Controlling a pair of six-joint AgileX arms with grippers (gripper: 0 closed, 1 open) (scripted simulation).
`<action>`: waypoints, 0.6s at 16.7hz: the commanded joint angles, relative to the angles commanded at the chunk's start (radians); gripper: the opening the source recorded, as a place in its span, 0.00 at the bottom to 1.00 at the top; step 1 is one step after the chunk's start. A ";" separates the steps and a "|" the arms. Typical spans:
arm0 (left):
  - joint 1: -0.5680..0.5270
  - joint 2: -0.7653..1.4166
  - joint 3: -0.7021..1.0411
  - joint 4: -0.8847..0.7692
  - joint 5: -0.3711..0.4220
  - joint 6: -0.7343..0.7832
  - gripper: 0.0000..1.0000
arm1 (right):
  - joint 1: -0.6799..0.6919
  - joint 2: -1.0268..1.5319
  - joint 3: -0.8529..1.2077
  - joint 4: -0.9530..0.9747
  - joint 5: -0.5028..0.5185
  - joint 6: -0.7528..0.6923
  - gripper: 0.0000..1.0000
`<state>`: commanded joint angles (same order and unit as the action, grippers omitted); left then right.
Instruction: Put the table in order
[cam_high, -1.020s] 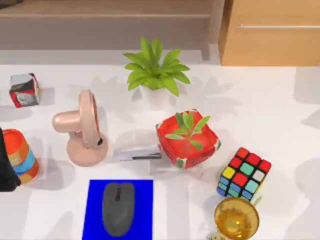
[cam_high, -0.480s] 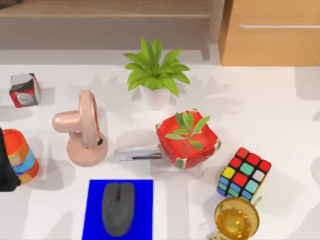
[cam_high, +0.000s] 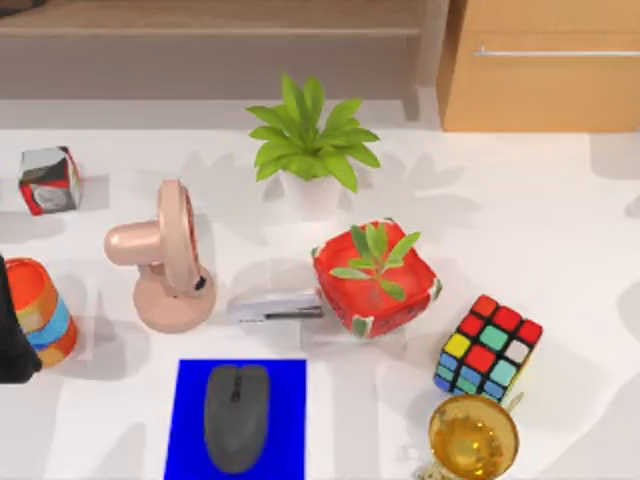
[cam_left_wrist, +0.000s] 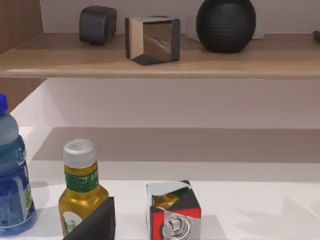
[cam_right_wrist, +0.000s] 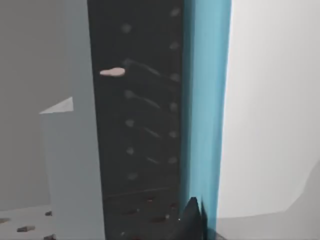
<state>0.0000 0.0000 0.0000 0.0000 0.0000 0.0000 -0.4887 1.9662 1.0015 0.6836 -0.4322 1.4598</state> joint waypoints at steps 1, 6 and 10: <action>0.000 0.000 0.000 0.000 0.000 0.000 1.00 | 0.002 0.008 0.008 -0.002 0.003 0.001 0.00; 0.000 0.000 0.000 0.000 0.000 0.000 1.00 | 0.003 0.008 0.008 -0.002 0.003 0.001 0.15; 0.000 0.000 0.000 0.000 0.000 0.000 1.00 | 0.003 0.008 0.008 -0.002 0.003 0.001 0.45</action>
<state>0.0000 0.0000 0.0000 0.0000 0.0000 0.0000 -0.4861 1.9741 1.0094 0.6814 -0.4291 1.4604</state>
